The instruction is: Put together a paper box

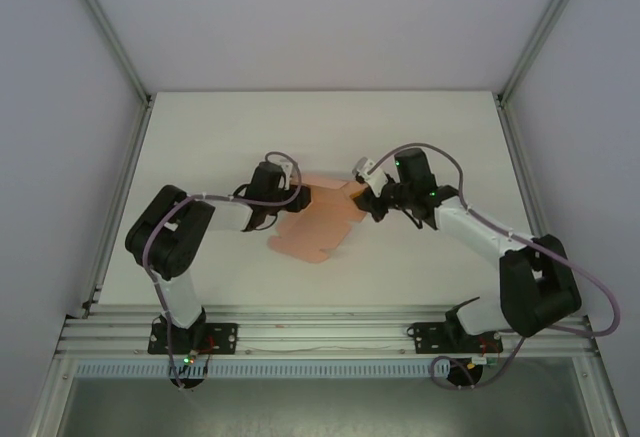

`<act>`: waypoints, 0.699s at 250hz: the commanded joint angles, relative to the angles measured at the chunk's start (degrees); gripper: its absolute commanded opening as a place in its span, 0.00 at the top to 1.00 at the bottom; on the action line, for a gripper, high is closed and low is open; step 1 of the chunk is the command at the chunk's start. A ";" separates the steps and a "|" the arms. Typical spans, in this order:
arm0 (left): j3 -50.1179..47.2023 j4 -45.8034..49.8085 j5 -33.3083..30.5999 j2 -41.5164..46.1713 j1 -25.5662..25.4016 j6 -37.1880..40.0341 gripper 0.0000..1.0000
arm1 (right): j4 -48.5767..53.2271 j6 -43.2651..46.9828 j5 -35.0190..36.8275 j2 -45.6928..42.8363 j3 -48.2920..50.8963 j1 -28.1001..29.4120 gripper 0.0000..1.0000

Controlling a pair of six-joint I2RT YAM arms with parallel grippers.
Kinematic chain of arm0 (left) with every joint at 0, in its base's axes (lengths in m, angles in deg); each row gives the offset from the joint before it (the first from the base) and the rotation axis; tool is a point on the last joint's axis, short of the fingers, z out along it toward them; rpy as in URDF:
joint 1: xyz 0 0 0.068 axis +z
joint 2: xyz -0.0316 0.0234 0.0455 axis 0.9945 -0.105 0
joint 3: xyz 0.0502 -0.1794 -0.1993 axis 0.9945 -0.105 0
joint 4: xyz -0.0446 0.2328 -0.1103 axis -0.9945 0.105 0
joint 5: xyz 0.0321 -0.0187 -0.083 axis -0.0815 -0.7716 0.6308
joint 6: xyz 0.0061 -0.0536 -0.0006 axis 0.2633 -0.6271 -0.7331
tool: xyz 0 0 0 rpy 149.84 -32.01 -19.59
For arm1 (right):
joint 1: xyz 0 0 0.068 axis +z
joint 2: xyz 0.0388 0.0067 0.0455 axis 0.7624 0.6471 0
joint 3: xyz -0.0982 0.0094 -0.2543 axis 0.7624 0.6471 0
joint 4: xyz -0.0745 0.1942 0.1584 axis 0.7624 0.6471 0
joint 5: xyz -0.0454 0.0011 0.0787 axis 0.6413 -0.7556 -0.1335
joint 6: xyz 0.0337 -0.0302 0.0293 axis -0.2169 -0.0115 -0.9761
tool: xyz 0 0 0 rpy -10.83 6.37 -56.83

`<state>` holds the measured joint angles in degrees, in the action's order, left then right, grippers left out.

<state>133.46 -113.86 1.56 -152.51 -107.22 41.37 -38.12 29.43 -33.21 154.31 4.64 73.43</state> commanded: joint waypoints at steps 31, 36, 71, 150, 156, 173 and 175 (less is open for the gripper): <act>-1.49 -10.45 4.60 0.62 2.28 1.91 0.52 | 11.85 2.38 1.81 3.43 -2.20 -0.29 1.00; -1.51 -10.76 4.89 0.49 2.24 1.93 0.52 | 12.00 2.39 1.84 3.67 -2.42 -0.36 1.00; -1.39 -13.37 6.82 -0.75 2.24 1.37 0.52 | 13.50 2.69 1.72 4.69 -3.35 -0.71 1.00; 2.34 -11.85 8.07 -4.99 2.15 -1.14 0.69 | 14.82 3.28 1.61 5.66 -4.36 -0.83 1.00; 2.32 -12.25 7.74 -5.27 2.09 -1.73 0.74 | 14.96 3.42 1.50 5.75 -4.41 -0.78 1.00; 2.59 -12.44 6.08 -5.50 2.09 -3.10 0.94 | 15.20 3.50 1.65 5.70 -4.48 -0.84 1.00; 2.61 -12.24 5.65 -5.50 2.07 -3.29 0.97 | 15.21 3.47 1.80 5.67 -4.48 -0.77 1.00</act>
<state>134.58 -123.84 9.12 -156.40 -105.25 40.51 -33.14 31.24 -33.62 157.94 -0.78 72.44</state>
